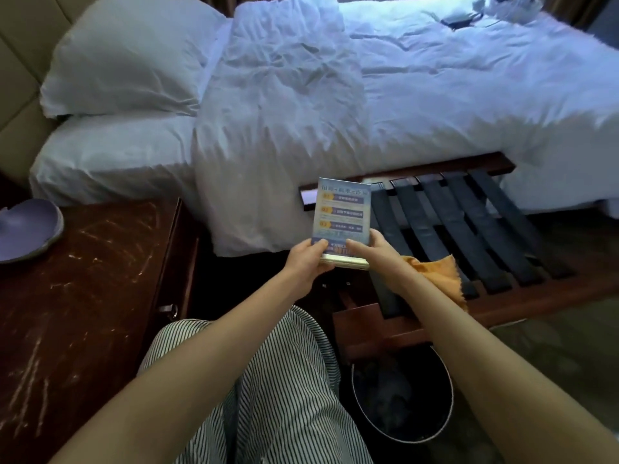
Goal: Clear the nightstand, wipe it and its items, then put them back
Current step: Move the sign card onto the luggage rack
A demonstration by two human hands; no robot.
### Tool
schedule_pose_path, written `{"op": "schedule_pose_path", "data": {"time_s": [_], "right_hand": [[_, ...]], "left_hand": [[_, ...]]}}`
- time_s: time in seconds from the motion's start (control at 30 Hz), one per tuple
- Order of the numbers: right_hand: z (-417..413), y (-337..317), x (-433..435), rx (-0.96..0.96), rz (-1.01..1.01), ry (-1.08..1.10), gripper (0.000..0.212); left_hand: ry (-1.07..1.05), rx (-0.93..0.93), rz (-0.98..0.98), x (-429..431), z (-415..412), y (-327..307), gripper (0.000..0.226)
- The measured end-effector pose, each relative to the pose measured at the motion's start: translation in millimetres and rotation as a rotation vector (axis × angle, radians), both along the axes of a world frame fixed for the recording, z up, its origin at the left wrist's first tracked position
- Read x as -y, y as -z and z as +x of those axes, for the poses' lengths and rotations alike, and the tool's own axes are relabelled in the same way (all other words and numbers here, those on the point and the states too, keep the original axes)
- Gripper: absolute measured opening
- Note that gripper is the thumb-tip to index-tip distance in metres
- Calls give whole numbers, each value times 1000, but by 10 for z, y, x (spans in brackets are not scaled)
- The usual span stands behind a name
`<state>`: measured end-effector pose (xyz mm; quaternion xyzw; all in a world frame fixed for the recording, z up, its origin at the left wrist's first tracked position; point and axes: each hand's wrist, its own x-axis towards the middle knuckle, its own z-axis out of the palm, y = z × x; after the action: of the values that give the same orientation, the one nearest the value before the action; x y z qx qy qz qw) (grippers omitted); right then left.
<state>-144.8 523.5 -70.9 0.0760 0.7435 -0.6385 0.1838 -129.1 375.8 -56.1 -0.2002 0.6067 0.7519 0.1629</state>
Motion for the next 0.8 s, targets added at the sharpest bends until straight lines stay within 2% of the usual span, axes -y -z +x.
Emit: {"op": "schedule_pose_path", "data": {"time_s": [0.2,0.37,0.43,0.53,0.57,0.67,0.8], "right_hand": [[-88,86,-261,29,0,-111,83],[-301,190,-390,-25,-47,-30,70],[-385,237,-416,-45,-49,13,68],[-520,321,-486,-47,-37,77,65],[-562,345,-515,-37,-37,96,62],[-648,451,-590,24,-22,139,51],[-681,657,-635,97,9,221,45]], "left_hand": [[37,-31,-67,-249,-263,131,20],[92,-117,-55,-363,-440,204,24],[121,-140,-88,-415,-530,235,33],[168,-125,-243,-512,-718,425,55],[185,-128,-293,-547,-762,417,55],[225,-119,-432,-652,-853,368,36],[276,-107,-551,-783,-943,535,34]]}}
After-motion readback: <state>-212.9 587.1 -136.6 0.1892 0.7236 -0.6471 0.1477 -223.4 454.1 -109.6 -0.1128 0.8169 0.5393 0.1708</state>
